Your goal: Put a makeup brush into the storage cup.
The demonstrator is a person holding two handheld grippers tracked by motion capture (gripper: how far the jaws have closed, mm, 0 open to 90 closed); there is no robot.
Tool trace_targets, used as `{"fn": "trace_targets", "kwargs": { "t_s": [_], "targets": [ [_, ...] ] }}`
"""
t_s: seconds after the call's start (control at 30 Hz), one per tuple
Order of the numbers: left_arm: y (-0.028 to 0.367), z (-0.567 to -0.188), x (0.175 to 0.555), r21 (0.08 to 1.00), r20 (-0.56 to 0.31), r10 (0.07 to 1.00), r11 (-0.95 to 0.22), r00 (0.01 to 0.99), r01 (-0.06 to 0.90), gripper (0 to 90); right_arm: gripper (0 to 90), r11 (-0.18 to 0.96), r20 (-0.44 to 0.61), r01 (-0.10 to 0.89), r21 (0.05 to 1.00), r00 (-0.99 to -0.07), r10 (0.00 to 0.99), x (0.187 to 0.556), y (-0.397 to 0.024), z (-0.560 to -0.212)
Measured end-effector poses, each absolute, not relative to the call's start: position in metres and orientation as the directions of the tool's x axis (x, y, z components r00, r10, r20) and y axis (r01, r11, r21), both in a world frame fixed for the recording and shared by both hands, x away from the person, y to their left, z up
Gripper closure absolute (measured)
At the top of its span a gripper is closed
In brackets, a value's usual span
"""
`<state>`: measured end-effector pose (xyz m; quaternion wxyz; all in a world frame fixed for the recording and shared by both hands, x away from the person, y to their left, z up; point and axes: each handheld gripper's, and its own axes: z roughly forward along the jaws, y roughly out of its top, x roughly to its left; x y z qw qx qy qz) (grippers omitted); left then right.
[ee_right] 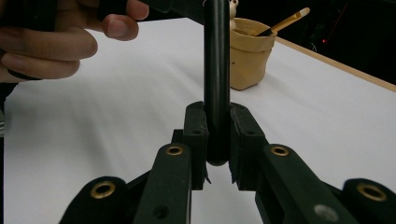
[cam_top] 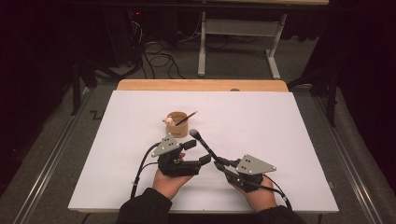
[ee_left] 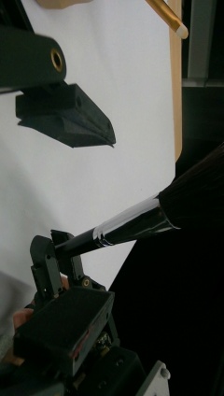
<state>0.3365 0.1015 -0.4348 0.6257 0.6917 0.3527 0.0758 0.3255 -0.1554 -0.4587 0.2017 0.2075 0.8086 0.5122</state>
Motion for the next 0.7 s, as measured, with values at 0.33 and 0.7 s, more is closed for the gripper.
{"fn": "trace_targets", "kwargs": {
  "t_s": [0.33,0.7],
  "targets": [
    [0.1035,-0.4375,0.3384,0.909,-0.378,0.554,0.071,0.742,0.410,38.0,80.2,0.391,-0.111,0.131,0.911,-0.835,0.538,0.3253,-0.1540,-0.4595],
    [0.1031,-0.4394,0.3396,0.900,-0.406,0.540,0.093,0.738,0.427,49.9,80.2,0.391,-0.106,0.130,0.911,-0.843,0.528,0.3246,-0.1512,-0.4609]
  ]
}}
